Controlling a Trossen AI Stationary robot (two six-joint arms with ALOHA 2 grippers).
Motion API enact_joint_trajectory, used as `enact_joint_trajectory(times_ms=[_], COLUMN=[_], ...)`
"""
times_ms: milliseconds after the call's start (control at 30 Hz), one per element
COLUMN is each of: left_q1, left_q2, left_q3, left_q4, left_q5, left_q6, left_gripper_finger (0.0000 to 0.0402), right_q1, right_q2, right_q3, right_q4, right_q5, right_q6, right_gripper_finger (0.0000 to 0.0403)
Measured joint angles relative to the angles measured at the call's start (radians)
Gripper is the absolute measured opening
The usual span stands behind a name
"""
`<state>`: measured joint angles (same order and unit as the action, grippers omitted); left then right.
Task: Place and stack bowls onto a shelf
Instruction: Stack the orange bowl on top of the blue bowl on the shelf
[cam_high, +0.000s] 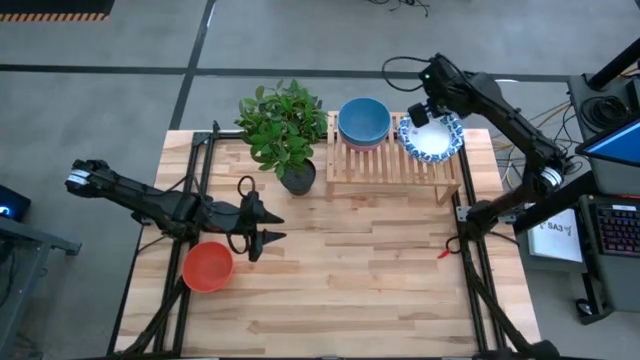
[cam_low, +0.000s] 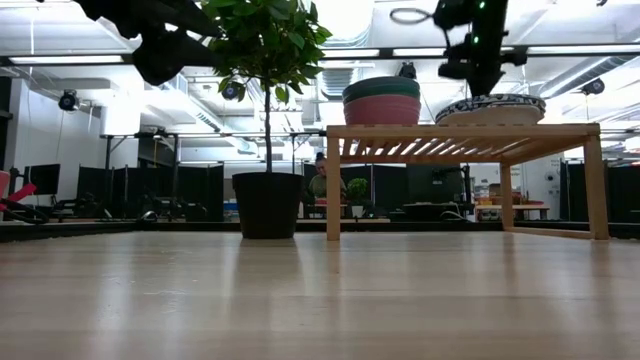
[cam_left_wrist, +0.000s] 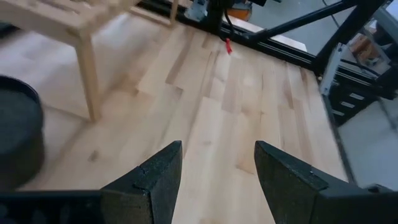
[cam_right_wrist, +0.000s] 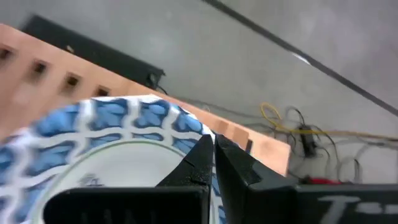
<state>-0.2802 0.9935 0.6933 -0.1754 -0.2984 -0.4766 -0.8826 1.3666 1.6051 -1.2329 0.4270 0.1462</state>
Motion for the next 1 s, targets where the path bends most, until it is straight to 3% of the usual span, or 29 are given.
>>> enact_joint_trajectory(times_ms=[200, 433, 600, 867, 1000], left_q1=[0.0, -0.04, -0.144, -0.229, -0.256], left_q2=[0.0, 0.019, 0.074, 0.16, 0.227], left_q3=[0.0, 0.0, 0.0, 0.045, 0.166], left_q4=[-0.047, -0.211, -0.233, -0.276, -0.547], left_q5=[0.09, 0.346, 0.444, 0.474, 0.469], left_q6=[-0.108, -0.507, -0.657, -0.833, -0.875], left_gripper_finger=[0.0185, 0.0184, 0.0181, 0.0169, 0.0163], right_q1=[0.124, 0.413, 0.631, 0.879, 0.934], right_q2=[-0.115, -0.242, -0.332, -0.385, -0.376], right_q3=[-0.008, -0.062, -0.134, -0.28, -0.311], right_q4=[0.021, 0.046, 0.1, 0.281, 0.344], right_q5=[-0.023, -0.034, 0.081, 0.14, 0.142], right_q6=[0.028, 0.122, 0.217, 0.255, 0.255], right_gripper_finger=[0.0009, 0.0009, 0.0009, 0.0009, 0.0009])
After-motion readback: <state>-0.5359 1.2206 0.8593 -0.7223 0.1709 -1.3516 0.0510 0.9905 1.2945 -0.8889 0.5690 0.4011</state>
